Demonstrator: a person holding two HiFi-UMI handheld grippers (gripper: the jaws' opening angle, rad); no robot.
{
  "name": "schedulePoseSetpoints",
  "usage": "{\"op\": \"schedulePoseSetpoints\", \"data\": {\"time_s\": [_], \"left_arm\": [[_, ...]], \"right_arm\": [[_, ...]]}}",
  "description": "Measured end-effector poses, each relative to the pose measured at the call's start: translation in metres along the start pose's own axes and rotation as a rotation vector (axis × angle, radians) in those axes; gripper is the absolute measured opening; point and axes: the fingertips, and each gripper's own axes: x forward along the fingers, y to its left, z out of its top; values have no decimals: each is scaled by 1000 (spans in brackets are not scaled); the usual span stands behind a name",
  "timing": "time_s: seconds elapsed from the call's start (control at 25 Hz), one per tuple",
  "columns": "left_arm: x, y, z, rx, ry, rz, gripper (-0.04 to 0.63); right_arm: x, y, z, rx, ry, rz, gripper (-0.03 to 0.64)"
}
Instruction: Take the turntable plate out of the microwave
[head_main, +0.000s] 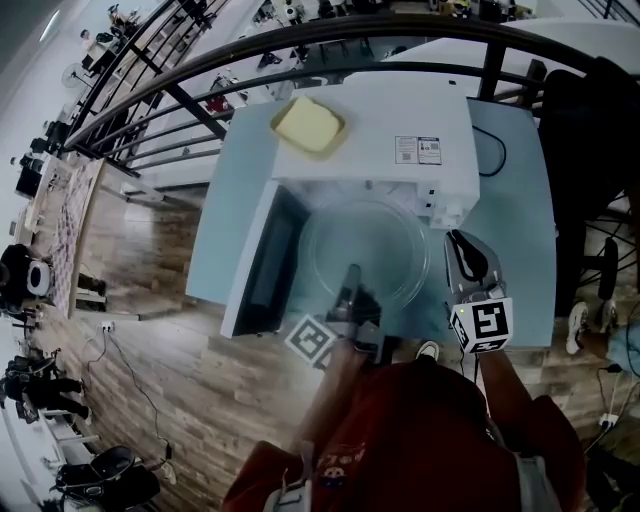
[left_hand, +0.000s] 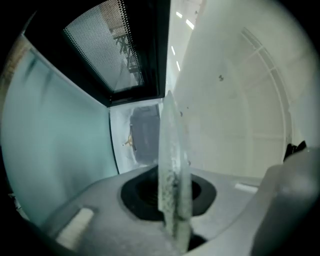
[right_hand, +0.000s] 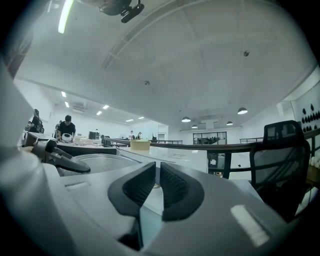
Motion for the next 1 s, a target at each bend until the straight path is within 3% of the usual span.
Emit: {"op": "schedulePoseSetpoints", "data": {"time_s": [0.2,1.0], "left_arm": [[0,-8,2,10,-8,-9,23],[-9,-24,19,11,-58,-39,23]], "right_arm": [[2,-1,4,-6,-21,6,0],[12,17,18,-22,-45,52,2]]}}
